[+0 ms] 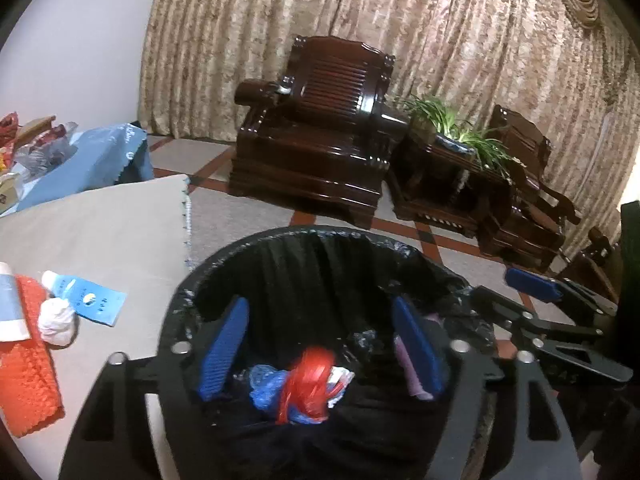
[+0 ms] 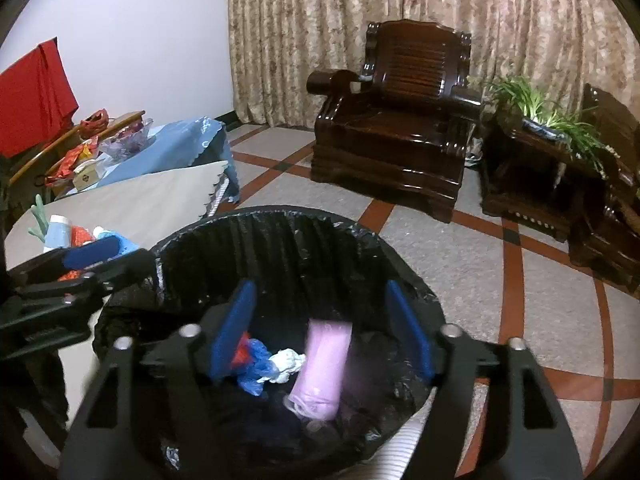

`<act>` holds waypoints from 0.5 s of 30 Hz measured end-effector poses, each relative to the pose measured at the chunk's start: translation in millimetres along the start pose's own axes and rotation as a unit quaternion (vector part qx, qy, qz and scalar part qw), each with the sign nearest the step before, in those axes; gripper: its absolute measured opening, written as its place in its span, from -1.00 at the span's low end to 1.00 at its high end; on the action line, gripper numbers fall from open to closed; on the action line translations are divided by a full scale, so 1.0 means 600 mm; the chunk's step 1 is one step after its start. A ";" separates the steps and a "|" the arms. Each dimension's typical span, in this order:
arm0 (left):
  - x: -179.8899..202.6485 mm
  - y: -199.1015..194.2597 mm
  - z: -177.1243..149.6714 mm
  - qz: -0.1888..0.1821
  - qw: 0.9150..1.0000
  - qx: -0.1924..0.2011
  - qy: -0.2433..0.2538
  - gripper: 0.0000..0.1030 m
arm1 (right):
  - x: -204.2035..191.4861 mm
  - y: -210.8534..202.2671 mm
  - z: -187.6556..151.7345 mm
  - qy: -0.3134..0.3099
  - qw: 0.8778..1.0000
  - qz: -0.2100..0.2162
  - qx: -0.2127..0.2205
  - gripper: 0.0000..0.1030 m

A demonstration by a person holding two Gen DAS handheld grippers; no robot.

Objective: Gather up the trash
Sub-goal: 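Move both tools over the bin and release the red bag and pink mask, then return both tools to the table and close the right tool on the paper cup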

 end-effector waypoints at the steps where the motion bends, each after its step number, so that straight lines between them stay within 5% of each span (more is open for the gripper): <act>1: -0.003 -0.005 0.001 0.004 1.000 0.004 0.000 0.58 | 0.001 -0.001 0.000 0.000 1.000 -0.001 0.001 0.58; 2: -0.008 -0.013 0.002 0.008 1.000 0.007 0.001 0.64 | 0.001 -0.004 0.000 0.002 1.000 -0.004 0.005 0.78; 5: -0.024 -0.037 0.006 0.031 0.999 0.023 0.002 0.79 | -0.002 -0.010 0.005 0.010 1.000 0.003 0.007 0.87; 15: -0.102 -0.136 0.015 0.102 0.992 0.070 -0.026 0.88 | -0.067 -0.028 0.041 -0.001 0.999 0.038 0.030 0.89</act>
Point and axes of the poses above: each gripper's, at about its wrist camera, not at the fingertips, and y roughly the way its jaws point, x to its right, z to its top, the point moved 2 cm from there along y, roughly the way its jaws point, and after that the axes turned 8 degrees about -y, right-handed, at the moved point
